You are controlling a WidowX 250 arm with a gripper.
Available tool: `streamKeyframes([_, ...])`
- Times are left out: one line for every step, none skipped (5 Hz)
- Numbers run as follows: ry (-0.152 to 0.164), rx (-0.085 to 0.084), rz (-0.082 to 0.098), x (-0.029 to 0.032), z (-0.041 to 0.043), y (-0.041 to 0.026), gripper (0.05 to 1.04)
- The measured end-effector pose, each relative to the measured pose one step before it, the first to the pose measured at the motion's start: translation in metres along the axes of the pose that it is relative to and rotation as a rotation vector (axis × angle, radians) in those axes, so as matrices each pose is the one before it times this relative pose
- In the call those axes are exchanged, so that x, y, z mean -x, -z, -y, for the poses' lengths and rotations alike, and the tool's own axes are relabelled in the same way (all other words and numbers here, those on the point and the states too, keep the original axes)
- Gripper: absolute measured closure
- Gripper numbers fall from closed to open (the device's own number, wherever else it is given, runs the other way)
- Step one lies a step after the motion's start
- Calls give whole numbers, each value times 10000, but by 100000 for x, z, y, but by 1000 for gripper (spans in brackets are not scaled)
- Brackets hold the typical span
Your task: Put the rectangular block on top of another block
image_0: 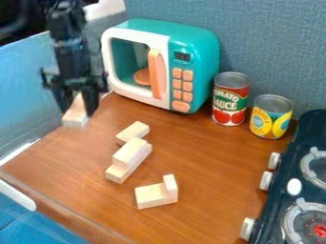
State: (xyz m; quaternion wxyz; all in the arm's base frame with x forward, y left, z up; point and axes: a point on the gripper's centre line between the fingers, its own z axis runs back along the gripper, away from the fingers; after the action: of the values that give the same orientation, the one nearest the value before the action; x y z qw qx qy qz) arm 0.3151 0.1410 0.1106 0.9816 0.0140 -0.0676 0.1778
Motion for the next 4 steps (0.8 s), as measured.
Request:
streamKeyframes([1482,21,125,-253,2920,-437,526])
streamKeyframes([1767,497,-207,-1453,2337,2508,526])
streamKeyframes([269,438,269,-454,1041,874,526])
streamKeyframes([-226,27,-688,214,828,2686,526])
